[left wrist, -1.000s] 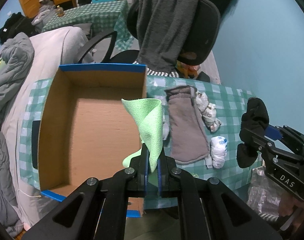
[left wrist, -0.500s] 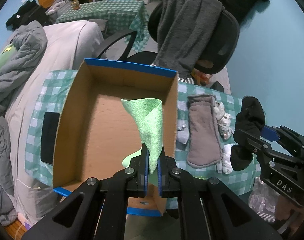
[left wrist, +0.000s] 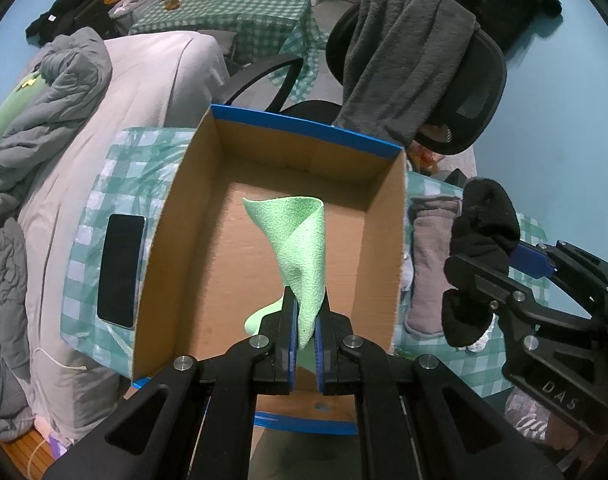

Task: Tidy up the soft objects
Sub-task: 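Lift and carry the green cloth and black sock over the cardboard box with both tools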

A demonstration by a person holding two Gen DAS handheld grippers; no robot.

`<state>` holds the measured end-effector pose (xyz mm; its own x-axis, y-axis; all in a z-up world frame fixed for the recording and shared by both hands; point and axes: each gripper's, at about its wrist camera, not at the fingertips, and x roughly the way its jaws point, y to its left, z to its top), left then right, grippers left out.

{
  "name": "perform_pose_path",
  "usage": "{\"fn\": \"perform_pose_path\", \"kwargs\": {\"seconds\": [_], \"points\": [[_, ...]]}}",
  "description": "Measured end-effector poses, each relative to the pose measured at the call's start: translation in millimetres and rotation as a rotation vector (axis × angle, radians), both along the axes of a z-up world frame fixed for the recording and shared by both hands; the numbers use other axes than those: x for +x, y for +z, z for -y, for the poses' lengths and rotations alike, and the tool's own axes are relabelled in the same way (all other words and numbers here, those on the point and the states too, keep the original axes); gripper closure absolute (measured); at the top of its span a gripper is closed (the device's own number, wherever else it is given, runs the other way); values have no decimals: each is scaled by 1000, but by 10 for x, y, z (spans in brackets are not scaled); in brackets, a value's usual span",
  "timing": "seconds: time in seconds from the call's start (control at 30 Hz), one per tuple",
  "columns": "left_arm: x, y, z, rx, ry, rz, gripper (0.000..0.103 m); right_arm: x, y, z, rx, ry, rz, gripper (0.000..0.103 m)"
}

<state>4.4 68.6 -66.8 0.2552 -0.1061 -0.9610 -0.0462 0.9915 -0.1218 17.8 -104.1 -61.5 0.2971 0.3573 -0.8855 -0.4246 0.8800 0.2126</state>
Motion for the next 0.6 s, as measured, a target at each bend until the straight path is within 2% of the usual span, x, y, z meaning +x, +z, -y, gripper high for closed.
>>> {"fn": "perform_pose_path", "kwargs": {"seconds": [0.6], "points": [[80, -277, -348, 60, 17, -45, 96, 164, -227, -493, -1, 55, -60, 61]]}}
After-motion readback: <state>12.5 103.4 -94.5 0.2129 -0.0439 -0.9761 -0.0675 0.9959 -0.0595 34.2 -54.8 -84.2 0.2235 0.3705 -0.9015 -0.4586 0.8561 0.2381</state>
